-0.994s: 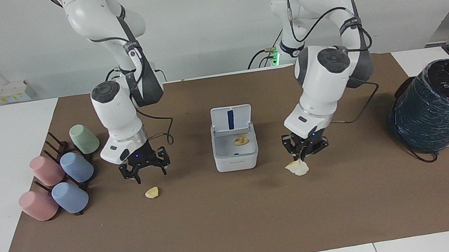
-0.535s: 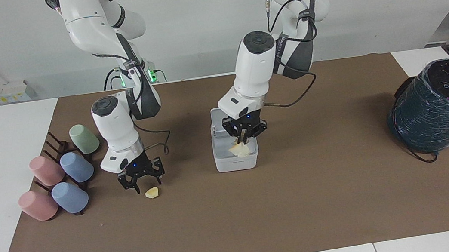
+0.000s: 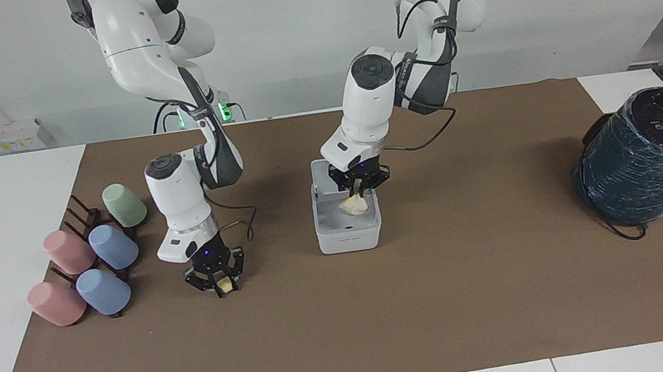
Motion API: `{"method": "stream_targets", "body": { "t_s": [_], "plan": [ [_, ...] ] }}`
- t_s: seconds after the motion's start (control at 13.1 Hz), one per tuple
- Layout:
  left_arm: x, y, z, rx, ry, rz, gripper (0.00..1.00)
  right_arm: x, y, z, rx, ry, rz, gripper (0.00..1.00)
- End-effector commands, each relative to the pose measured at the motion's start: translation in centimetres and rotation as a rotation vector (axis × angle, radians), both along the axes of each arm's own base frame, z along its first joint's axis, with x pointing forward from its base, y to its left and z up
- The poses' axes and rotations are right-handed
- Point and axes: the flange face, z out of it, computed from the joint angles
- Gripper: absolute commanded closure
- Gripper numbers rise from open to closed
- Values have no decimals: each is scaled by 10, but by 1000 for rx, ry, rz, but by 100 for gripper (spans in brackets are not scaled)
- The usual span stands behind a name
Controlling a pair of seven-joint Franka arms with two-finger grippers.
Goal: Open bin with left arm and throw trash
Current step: 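Carry the bread crust over the bin with the left gripper and release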
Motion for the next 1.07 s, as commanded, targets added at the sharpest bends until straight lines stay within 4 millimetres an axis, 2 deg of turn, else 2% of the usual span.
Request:
{"method": "stream_targets", "body": {
  "t_s": [0.0,0.31,0.46,0.61,0.69,0.84,0.92,0.99],
  "plan": [
    [4,8,16,-32,-29,16,0,-4,3,5,-16,52,16,100],
    [7,13,32,-38,-38,25,0,-8,6,23,15,130,-116,100],
    [14,22,50,-31,-26,37,0,-2,8,33,26,129,-145,100],
    [43,72,97,-4,19,106,0,11,25,60,62,133,-229,100],
    [57,110,115,16,50,152,0,18,35,81,77,146,-273,100],
    [79,194,122,38,101,247,0,24,71,133,97,166,-308,100],
    [83,240,142,24,80,272,0,24,83,159,110,162,-330,100],
    [86,279,153,18,59,255,0,21,100,177,125,157,-334,100]
  ]
}}
